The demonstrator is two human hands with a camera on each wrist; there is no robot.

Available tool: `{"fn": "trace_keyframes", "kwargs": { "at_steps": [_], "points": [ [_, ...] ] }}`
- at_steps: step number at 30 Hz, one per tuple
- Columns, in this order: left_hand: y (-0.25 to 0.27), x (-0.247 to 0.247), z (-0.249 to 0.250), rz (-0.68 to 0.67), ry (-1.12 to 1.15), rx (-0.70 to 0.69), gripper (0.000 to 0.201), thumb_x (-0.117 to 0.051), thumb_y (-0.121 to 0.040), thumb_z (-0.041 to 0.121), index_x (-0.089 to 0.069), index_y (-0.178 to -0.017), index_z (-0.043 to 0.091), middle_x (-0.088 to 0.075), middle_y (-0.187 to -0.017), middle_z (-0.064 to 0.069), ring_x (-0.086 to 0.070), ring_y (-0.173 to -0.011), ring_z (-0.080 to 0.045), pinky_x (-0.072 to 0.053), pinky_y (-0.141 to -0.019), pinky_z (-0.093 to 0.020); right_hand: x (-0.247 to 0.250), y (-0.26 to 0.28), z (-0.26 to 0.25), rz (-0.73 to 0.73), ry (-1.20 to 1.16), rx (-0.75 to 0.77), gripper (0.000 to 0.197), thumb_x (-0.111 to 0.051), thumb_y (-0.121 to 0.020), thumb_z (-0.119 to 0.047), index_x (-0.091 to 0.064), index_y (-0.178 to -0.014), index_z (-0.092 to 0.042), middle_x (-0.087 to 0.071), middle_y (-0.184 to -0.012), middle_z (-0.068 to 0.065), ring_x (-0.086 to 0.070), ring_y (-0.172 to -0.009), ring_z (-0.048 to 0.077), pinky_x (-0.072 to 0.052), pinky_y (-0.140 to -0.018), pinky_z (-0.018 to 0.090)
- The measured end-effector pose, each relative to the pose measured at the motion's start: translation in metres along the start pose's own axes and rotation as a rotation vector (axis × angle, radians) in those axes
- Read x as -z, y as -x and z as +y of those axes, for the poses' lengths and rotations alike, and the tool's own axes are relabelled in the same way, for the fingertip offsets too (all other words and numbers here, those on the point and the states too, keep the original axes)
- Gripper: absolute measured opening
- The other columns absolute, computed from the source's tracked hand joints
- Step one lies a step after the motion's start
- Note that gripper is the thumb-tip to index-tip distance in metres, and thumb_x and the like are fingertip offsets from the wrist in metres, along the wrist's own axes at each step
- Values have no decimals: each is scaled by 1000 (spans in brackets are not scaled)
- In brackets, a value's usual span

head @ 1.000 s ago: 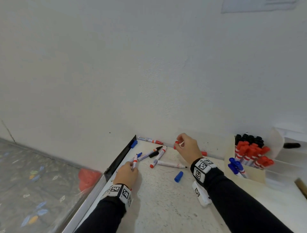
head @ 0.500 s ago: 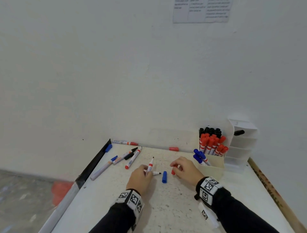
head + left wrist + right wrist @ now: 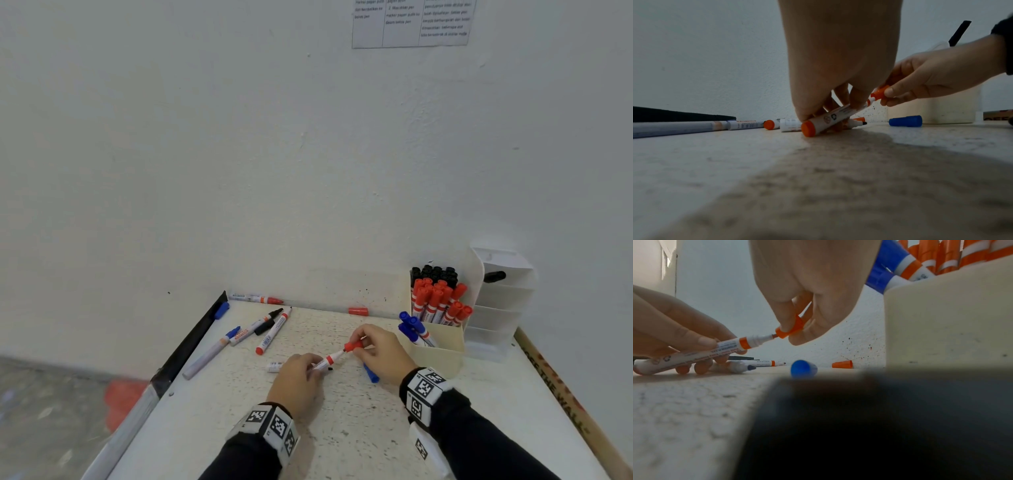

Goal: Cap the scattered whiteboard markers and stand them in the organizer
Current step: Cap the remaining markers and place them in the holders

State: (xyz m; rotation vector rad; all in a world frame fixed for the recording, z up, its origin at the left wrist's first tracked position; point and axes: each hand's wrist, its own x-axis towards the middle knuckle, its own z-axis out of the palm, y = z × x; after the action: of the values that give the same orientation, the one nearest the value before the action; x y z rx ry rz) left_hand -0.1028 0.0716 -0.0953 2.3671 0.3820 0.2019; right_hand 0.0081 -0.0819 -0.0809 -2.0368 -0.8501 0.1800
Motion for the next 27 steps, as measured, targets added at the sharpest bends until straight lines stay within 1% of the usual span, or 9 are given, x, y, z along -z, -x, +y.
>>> {"fn": "trace_keyframes", "kwargs": {
  "at_steps": [3, 7, 10, 13, 16, 18, 20, 23, 27],
  "points": [
    [0, 0, -2, 0, -9, -16, 26, -45, -95, 22, -59, -117, 21, -51, -101, 5, -46, -87, -7, -31, -67, -10, -3, 1, -1, -61, 20, -16, 24, -59, -85, -5, -57, -82, -29, -65, -90, -10, -59, -88, 3, -44, -75, 11],
    [2, 0, 1, 19, 3, -51, 27, -43, -96, 20, -60, -116, 22, -56, -104, 5, -48, -91, -6, -34, -78, -16, -6, 1, 0, -100, -95, -90, 19, -56, -89, -8, -60, -88, -26, -66, -85, -3, -62, -74, 8, -52, -70, 19],
    [3, 2, 7, 30, 117, -76, 21, -54, -90, 26, -60, -110, 22, -57, -95, 6, -47, -77, -1, -37, -66, -12, -4, 1, 0, -46, -130, -96, 13, -55, -91, -13, -61, -90, -24, -64, -80, 0, -55, -59, 7, -47, -59, 18],
    [2, 2, 6, 44, 85, -92, 23, -66, -83, 26, -60, -104, 22, -55, -92, 6, -44, -74, 0, -34, -61, -11, -4, 0, 1, -83, -89, -47, 21, -55, -89, -9, -61, -89, -30, -65, -89, 5, -54, -64, 7, -46, -61, 16],
    [1, 3, 5, 13, 80, -101, 16, -55, -91, 23, -65, -101, 16, -56, -77, 10, -45, -66, 0, -34, -59, -9, -5, 1, -2, -109, -97, -57, 16, -50, -94, -18, -59, -83, -26, -59, -70, -1, -47, -56, 4, -39, -55, 14],
    [2, 2, 7, -29, 77, -125, 23, -45, -96, 23, -66, -91, 16, -55, -69, 9, -43, -56, 1, -34, -57, -11, -5, 0, -3, -110, -76, -65, 27, -43, -96, -30, -53, -72, -24, -48, -62, -5, -41, -56, 8, -35, -57, 19],
    [5, 3, 10, -86, 192, -84, 30, -38, -99, 23, -62, -82, 17, -53, -64, 6, -41, -47, 1, -34, -50, -10, -7, -1, -6, -99, -36, -49, 36, -40, -97, -35, -45, -63, -24, -39, -60, -6, -35, -58, 9, -31, -59, 22],
    [9, 6, 15, -230, 471, 71, 36, -31, -101, 27, -58, -78, 18, -44, -57, 5, -32, -36, -5, -27, -38, -18, -9, -1, -10, -128, 5, 14, 36, -38, -98, -31, -40, -62, -26, -34, -60, -8, -33, -55, 3, -29, -57, 17],
    [10, 9, 18, -335, 598, 142, 40, -27, -102, 32, -54, -76, 16, -38, -51, 7, -25, -35, -7, -20, -37, -18, -6, -2, -12, -155, 86, 110, 33, -35, -99, -30, -39, -66, -27, -36, -61, -10, -34, -55, 2, -29, -57, 17]
  ]
}}
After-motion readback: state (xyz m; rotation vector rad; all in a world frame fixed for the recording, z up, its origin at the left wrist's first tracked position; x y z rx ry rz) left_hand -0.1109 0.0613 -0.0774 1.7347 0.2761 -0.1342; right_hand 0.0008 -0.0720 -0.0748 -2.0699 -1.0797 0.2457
